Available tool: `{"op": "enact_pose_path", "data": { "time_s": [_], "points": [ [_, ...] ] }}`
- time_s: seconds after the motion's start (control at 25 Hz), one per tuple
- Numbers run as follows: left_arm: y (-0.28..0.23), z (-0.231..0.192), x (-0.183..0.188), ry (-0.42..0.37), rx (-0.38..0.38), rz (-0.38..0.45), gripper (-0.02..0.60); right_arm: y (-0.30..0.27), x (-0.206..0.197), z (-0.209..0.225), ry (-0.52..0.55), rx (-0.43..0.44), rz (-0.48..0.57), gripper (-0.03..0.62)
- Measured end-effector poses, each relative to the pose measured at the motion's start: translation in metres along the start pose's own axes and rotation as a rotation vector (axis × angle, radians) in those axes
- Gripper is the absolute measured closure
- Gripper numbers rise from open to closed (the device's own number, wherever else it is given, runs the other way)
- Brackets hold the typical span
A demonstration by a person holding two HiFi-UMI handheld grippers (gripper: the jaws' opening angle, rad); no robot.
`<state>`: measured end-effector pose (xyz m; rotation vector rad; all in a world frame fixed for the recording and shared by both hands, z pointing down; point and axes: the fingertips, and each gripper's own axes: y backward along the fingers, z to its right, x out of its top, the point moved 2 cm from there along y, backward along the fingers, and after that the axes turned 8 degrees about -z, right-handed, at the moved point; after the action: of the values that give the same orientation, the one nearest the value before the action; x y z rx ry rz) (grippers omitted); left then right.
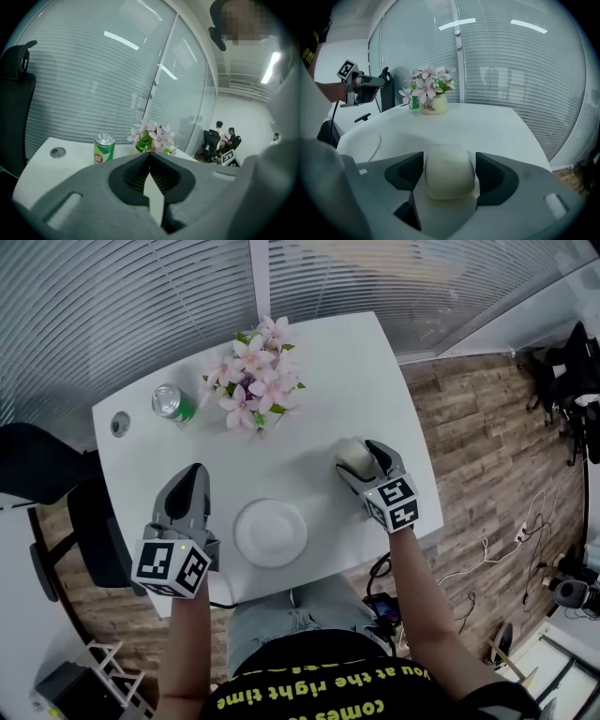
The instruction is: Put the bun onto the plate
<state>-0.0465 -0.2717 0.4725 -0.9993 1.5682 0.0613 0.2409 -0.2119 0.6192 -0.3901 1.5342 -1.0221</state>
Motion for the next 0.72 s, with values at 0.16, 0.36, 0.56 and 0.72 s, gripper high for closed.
{"op": "enact_pose_path", "data": {
  "time_s": [0.16,0.36,0.56,0.72],
  "points": [
    [0.0003,-0.0023,-0.0004,0.005,0.006,0.000,0.580,-0.0043,-0.0025,0.0011,0.023,-0.020,-0.027,0.246],
    [0.0016,-0.0050,0.0003,0.011,0.012,0.003,0.581,-0.0037,-0.0022,-0.0001,0.035,-0.021,-0.036,0.256],
    [0.0024,-0.0051,0.0019,0.014,0.011,0.007,0.581,-0.0014,-0.0009,-0.0015,0.040,-0.046,-0.020,0.261],
    [0.0042,-0.0062,0.0016,0.013,0.014,0.009,0.580,0.0037,-0.0009,0.0001,0.022,-0.088,0.013,0.263]
  ]
}}
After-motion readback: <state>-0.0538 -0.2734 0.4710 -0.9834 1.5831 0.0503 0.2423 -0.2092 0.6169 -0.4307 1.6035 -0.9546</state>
